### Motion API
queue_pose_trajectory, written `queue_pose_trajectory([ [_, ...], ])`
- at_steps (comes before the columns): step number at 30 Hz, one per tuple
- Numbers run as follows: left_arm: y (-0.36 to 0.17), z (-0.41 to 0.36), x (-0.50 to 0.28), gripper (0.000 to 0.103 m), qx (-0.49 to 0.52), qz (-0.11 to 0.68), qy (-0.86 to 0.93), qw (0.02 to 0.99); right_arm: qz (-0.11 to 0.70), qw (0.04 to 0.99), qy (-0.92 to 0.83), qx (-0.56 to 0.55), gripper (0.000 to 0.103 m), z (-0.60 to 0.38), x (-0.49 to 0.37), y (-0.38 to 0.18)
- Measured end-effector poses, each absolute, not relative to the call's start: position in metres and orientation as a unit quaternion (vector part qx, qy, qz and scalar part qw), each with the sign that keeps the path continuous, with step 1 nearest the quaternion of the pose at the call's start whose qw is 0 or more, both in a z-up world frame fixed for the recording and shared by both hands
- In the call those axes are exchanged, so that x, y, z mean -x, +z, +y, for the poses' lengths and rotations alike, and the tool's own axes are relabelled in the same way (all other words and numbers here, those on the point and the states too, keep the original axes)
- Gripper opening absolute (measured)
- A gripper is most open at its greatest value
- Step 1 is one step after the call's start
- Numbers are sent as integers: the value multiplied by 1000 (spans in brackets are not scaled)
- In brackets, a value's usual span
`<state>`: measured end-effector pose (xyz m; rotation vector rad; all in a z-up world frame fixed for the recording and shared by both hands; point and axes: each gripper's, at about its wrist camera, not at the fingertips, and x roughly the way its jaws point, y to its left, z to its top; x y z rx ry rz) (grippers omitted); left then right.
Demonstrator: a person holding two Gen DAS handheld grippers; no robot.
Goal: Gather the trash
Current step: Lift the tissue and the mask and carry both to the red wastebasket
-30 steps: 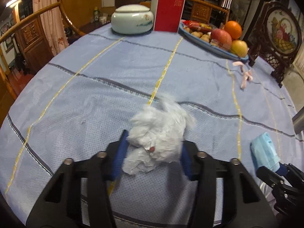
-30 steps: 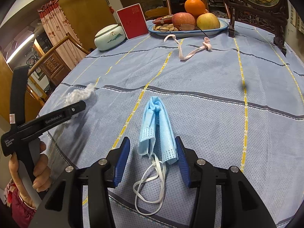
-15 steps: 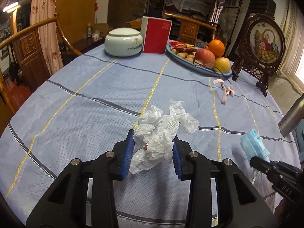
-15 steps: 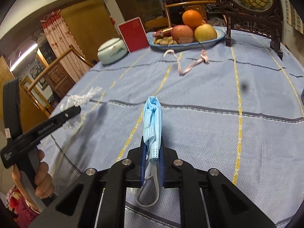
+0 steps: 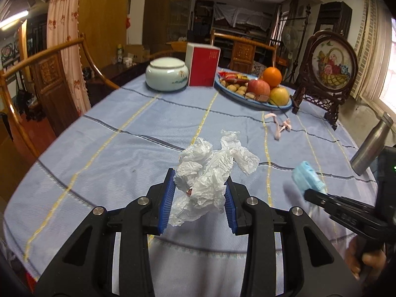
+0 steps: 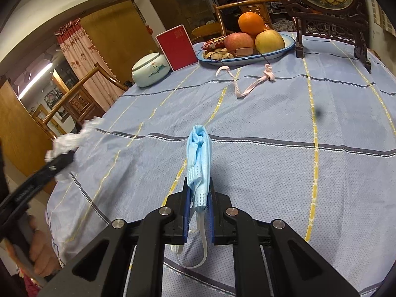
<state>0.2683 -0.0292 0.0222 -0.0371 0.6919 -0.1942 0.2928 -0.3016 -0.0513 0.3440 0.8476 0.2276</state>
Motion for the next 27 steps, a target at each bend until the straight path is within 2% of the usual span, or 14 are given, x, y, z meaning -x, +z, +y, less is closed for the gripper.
queue_pose_trajectory([
  [15,81,46,-166,37,12,266,-17,964,400,892,109,-183,13,-312,-288,-48],
  [27,89,123,-86,37,18,221,67,973,379,896,118,-200,13,-321,-278,-44],
])
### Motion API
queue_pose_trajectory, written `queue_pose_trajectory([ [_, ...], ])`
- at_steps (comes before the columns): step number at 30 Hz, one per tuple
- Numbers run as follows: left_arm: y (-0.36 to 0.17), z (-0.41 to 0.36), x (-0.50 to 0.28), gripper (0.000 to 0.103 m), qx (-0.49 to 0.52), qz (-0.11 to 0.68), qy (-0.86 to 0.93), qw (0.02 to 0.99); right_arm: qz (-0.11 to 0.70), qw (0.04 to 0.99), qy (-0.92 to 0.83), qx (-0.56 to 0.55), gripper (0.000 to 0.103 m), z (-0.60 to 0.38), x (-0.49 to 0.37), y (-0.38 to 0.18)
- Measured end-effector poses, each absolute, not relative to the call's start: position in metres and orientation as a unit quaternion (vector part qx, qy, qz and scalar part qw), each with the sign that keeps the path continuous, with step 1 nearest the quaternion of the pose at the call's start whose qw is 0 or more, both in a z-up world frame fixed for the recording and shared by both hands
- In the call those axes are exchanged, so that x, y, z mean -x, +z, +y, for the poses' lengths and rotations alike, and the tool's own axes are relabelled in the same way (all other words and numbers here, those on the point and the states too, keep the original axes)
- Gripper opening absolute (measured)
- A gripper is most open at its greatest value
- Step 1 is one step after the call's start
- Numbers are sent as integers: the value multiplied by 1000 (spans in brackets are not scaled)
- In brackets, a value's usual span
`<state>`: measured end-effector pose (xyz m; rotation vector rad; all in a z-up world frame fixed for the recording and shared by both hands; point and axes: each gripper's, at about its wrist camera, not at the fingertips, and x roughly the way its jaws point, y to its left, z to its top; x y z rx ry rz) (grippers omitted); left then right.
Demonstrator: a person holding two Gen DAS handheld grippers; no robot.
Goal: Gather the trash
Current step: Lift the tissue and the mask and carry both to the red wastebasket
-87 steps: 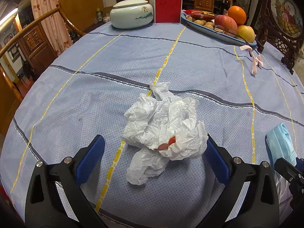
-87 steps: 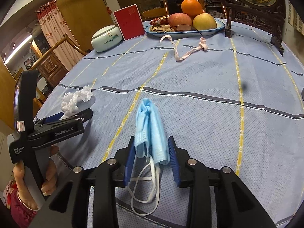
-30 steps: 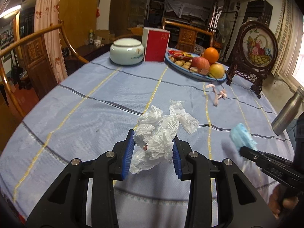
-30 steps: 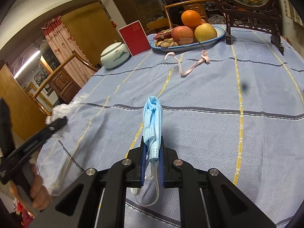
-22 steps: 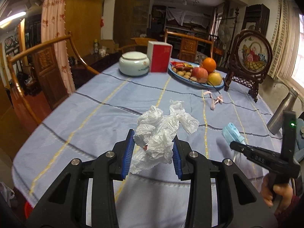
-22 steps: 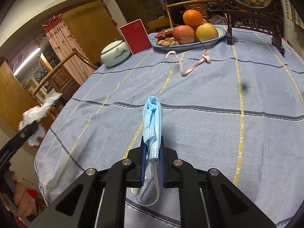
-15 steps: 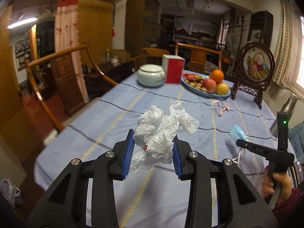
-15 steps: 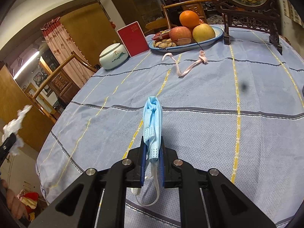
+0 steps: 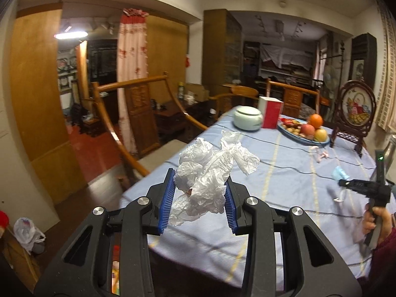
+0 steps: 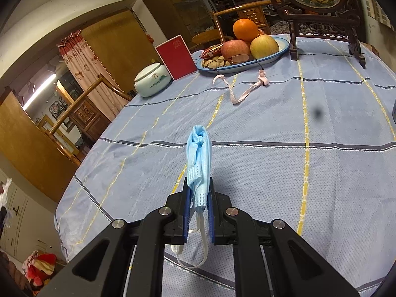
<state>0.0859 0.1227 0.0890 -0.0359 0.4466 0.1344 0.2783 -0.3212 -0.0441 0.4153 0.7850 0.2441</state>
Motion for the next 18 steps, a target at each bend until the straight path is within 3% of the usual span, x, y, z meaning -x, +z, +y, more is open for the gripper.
queue_pose_trajectory([
  [11,63,193,-49,37,8,219,144,965,339,910,125,-203,13,-319,-256,-35],
  [18,33,240,-44,37,28,245,165,955,331,914,157,-172,13,-266,-227,-21],
])
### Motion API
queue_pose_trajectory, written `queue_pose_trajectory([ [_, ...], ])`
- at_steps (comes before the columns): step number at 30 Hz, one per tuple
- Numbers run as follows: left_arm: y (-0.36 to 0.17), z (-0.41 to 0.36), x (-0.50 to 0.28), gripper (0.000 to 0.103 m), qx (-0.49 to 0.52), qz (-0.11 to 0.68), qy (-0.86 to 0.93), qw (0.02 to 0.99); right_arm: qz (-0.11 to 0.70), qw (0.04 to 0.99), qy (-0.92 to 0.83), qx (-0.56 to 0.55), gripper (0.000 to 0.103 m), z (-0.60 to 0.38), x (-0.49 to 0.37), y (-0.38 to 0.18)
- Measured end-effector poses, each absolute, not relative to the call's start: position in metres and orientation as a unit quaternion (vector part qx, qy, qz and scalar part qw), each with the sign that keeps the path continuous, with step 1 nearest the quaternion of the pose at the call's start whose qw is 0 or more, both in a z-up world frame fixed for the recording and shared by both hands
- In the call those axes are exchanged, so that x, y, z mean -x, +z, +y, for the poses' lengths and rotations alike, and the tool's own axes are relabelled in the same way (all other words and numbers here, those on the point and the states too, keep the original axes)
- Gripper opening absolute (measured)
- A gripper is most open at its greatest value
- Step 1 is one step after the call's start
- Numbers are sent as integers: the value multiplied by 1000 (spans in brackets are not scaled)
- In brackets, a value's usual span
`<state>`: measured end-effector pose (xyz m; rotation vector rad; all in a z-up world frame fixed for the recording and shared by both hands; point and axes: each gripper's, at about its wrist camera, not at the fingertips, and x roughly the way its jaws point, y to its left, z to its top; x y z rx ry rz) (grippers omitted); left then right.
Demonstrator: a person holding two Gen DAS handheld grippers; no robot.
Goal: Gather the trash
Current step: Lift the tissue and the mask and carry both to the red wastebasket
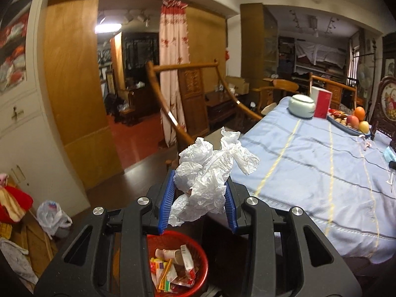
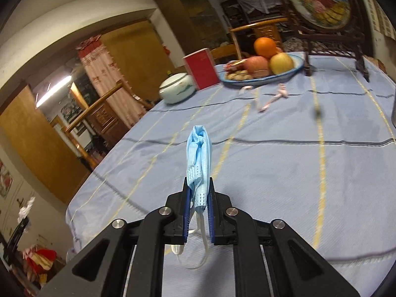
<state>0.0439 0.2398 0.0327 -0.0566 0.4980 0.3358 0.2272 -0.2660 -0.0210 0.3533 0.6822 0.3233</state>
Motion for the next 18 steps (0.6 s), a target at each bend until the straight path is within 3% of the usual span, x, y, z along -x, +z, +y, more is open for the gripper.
queue_pose_trajectory([
  [18,-32,314,-33,37,84,290,178,936,300,877,371,-55,13,-30,-131,35],
])
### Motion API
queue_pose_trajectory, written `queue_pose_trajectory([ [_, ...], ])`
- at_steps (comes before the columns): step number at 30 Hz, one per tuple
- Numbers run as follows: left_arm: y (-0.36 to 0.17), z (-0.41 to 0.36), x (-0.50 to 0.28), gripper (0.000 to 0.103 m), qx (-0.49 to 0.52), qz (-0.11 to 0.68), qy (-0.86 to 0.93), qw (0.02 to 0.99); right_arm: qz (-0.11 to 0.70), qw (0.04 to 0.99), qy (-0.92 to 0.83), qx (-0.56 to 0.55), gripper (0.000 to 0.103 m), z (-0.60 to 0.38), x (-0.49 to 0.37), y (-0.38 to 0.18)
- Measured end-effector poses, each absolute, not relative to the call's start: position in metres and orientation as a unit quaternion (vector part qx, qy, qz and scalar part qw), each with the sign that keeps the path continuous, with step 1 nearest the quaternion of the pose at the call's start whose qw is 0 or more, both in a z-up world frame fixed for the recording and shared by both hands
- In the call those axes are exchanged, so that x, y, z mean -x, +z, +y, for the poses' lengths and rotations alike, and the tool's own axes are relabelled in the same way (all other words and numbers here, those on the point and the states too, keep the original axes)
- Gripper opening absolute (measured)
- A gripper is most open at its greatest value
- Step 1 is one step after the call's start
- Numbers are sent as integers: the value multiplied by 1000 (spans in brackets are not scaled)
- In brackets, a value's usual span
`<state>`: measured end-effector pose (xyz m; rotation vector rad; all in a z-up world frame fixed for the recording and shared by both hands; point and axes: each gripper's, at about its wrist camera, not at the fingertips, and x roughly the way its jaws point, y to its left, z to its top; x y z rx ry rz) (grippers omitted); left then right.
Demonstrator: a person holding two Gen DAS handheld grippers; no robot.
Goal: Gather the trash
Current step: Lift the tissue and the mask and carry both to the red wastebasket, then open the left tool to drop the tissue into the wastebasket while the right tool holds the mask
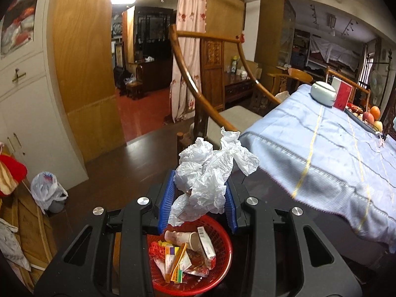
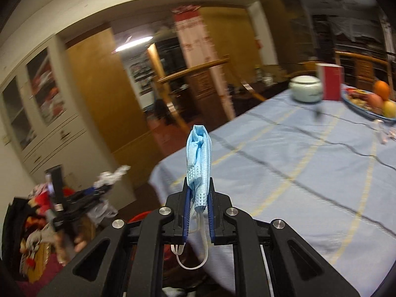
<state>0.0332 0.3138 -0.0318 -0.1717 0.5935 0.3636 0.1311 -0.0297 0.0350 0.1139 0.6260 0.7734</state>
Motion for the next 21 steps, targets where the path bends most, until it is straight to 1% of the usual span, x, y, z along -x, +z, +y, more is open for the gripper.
queue_pose_trajectory([
  [8,-64,335,-34,37,110,321,174,924,328,844,424,-24,13,42,-111,25],
  [21,-129,364,-44,37,151,390,170,892,372,819,437,-9,13,84,-106,-8],
])
